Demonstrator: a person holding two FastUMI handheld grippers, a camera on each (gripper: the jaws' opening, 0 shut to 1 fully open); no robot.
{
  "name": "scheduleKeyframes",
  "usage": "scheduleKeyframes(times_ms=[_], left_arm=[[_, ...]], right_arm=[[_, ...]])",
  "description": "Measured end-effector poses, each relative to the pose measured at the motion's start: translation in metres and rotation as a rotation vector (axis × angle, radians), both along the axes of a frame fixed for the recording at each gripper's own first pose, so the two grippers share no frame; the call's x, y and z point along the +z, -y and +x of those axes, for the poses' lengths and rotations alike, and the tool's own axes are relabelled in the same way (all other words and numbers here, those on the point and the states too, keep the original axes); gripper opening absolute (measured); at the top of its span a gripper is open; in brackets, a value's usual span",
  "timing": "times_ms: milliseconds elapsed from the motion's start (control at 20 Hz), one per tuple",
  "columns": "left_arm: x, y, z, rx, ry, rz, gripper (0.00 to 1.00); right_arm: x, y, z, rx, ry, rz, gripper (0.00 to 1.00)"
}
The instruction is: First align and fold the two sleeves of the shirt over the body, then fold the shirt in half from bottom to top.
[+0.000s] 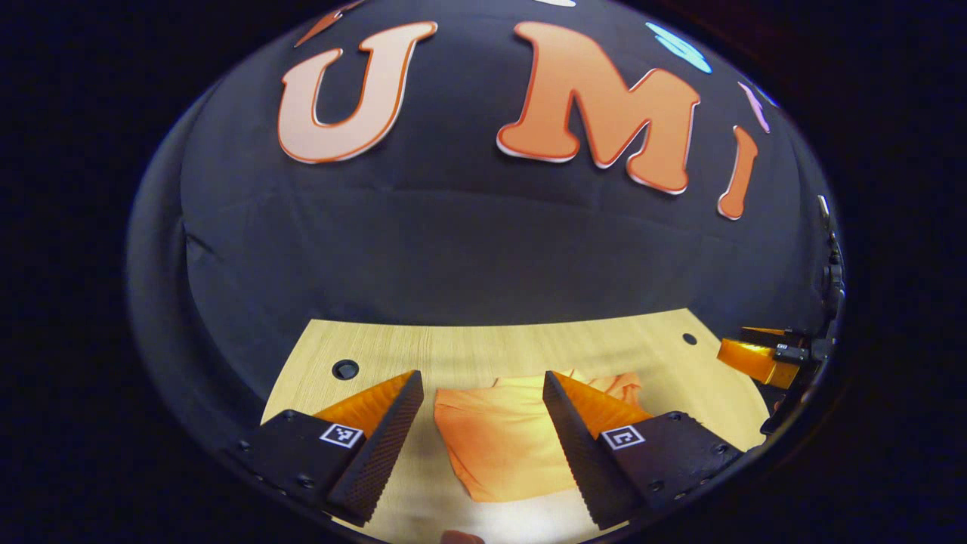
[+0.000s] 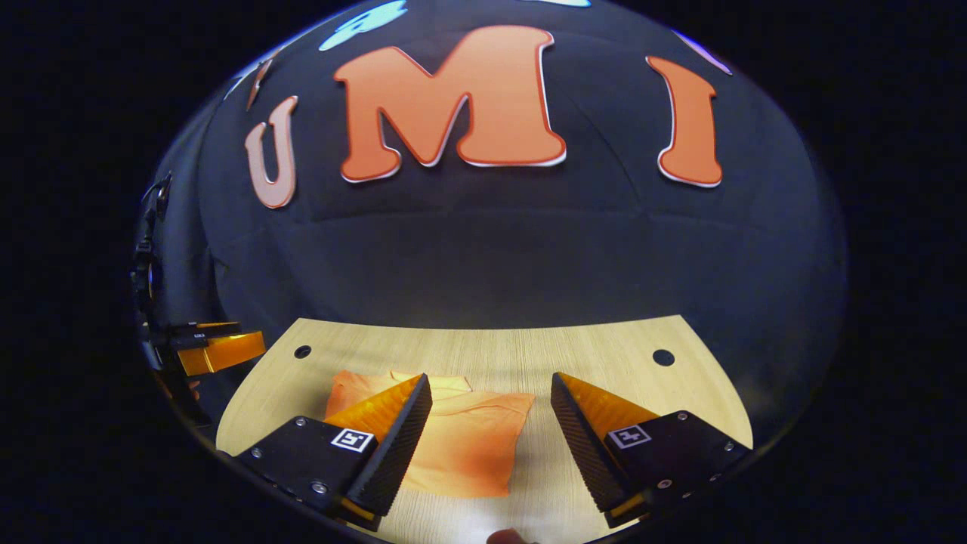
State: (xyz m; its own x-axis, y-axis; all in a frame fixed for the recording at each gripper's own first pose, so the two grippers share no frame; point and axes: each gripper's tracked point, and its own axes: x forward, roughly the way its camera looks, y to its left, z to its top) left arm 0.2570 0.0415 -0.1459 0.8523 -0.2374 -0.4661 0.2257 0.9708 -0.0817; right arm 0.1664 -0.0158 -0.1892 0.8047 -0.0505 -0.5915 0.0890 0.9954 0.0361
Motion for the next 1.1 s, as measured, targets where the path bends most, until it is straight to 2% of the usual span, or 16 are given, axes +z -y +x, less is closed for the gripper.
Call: scheduleKeyframes(times_ms=[250,500,650,800,1100], left_arm=[[0.043,0.009,-0.066,0.010,0.117,0.009,0.98],[0.058,0.012,-0.138,0.051,0.171,-0.039,0.98],[0.070,0.010,-0.173,0.082,0.242,-0.029,0.98],[0.080,0.016,-0.208,0.092,0.290,-0.052,0.98],[0.095,0.020,-0.255,0.082,0.381,-0.039,0.98]], right_arm=[[0.055,-0.016,-0.042,0.050,0.108,-0.031,0.97],[0.077,-0.026,-0.104,0.063,0.164,0.005,0.97],[0.098,-0.031,-0.130,0.076,0.236,-0.005,0.97],[0.109,-0.033,-0.152,0.100,0.280,-0.036,0.96],[0.125,-0.045,-0.175,0.130,0.347,-0.007,0.96]])
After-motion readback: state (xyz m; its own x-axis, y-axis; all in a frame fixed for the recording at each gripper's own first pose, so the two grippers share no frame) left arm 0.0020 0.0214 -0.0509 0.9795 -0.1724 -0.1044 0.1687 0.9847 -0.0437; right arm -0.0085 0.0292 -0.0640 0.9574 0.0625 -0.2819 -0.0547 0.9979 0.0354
